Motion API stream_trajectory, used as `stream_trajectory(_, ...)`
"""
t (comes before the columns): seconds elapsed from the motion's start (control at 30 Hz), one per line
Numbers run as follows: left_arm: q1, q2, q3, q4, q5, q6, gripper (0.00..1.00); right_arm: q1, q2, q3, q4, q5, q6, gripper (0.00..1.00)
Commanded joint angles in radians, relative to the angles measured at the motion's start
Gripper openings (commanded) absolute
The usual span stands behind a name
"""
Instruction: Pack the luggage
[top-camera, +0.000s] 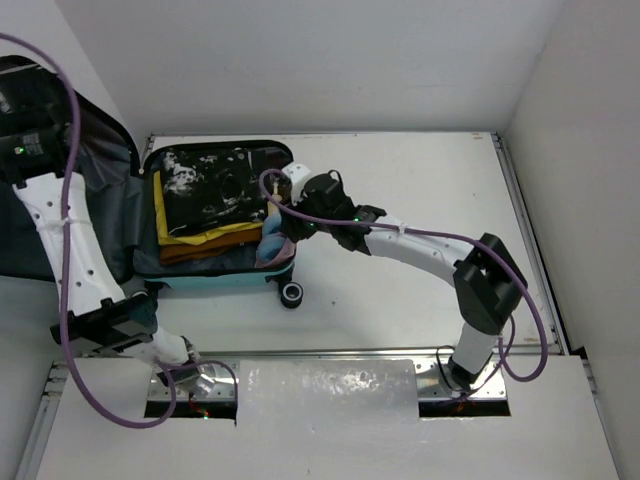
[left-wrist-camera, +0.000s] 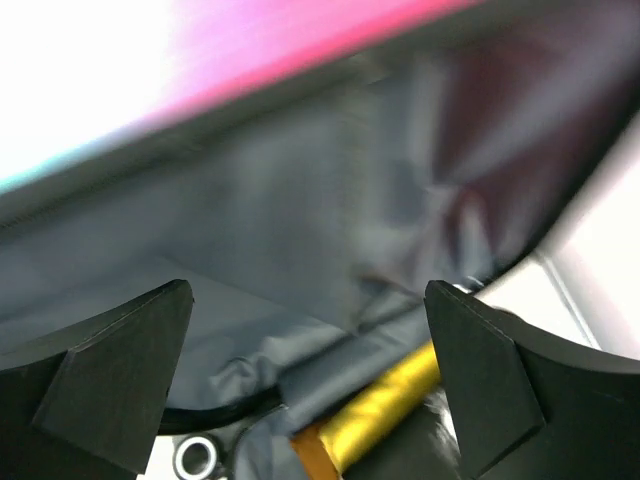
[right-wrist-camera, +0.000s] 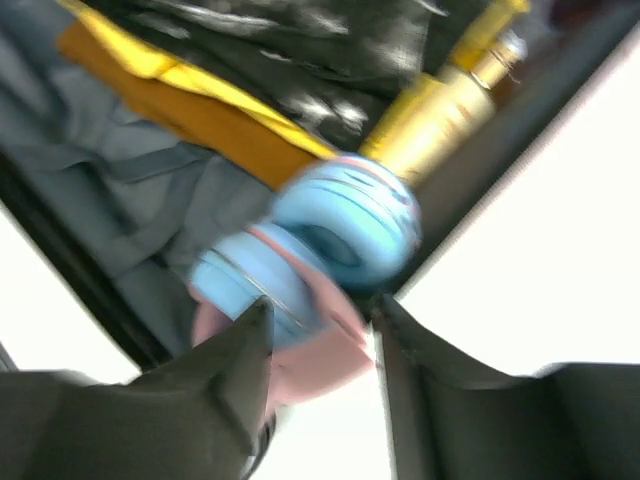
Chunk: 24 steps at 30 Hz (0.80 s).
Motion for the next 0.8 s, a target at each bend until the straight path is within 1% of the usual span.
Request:
stream_trajectory(0.0,0.089,-0.094,0.016,0.019,0.115,-0.069,1.0,-0.056,-0.085,-0.078,0.026,0.032,0.081,0.39)
stream_trajectory(0.03,0.089,-0.152,-0.012,0.052,0.113,-0.06,1.0,-0.056,-0.109,-0.108,0.058,0.034,0.09,0.38)
stream_trajectory(0.07,0.089,-0.177,-0.065,0.082,0.131,-0.046,1.0,-0.058,-0.111,-0.128,0.069,0.032,0.106,0.37)
stream_trajectory(0.13,0.089,-0.214,-0.082,0.104,0.158,-0.027,1.0,-0.058,-0.09,-0.108,0.042,-0.018,0.138,0.33)
stream_trajectory(0.17,0.089,-0.22,-0.095,0.101,0.176,-0.024,1.0,-0.056,-0.05,-0.078,-0.002,-0.046,0.153,0.33)
stream_trajectory(0.2,0.089,-0.231,-0.111,0.107,0.185,-0.015,1.0,-0.053,-0.027,-0.059,-0.035,-0.054,0.175,0.34)
stream_trajectory(0.23,0.089,-0.261,-0.136,0.118,0.197,-0.01,1.0,-0.053,-0.013,-0.053,-0.05,-0.057,0.187,0.39)
stream_trajectory(0.27,0.086,-0.278,-0.195,0.151,0.229,0.0,1.0,-0.048,-0.005,-0.083,-0.012,-0.055,0.199,0.44)
stream_trajectory(0.33,0.087,-0.329,-0.269,0.179,0.291,0.007,1.0,-0.047,0.002,-0.137,0.109,-0.107,0.247,0.46)
stream_trajectory(0.37,0.086,-0.34,-0.289,0.196,0.314,0.01,1.0,-0.048,0.013,-0.13,0.121,-0.15,0.262,0.46)
stream_trajectory(0.4,0.087,-0.361,-0.306,0.205,0.332,0.011,1.0,-0.048,0.04,-0.12,0.138,-0.225,0.299,0.45)
stream_trajectory(0.43,0.087,-0.37,-0.335,0.21,0.37,0.013,1.0,-0.047,0.051,-0.116,0.199,-0.269,0.328,0.41)
stream_trajectory(0.47,0.086,-0.378,-0.349,0.222,0.392,0.016,1.0,-0.042,0.067,-0.116,0.229,-0.325,0.389,0.4)
stream_trajectory(0.5,0.087,-0.393,-0.369,0.227,0.42,0.017,1.0,-0.036,0.07,-0.114,0.262,-0.342,0.408,0.38)
stream_trajectory(0.6,0.078,-0.433,-0.403,0.248,0.454,0.02,1.0,0.008,0.096,-0.042,0.273,-0.354,0.425,0.3)
stream_trajectory(0.63,0.073,-0.442,-0.421,0.256,0.46,0.022,1.0,0.045,0.105,0.026,0.225,-0.344,0.414,0.29)
stream_trajectory(0.7,0.058,-0.455,-0.431,0.262,0.46,0.031,1.0,0.088,0.16,0.12,0.157,-0.328,0.371,0.3)
stream_trajectory(0.73,0.056,-0.456,-0.438,0.265,0.464,0.034,1.0,0.125,0.188,0.213,0.12,-0.339,0.37,0.31)
stream_trajectory(0.77,0.053,-0.458,-0.444,0.27,0.469,0.036,1.0,0.139,0.223,0.266,0.1,-0.354,0.368,0.32)
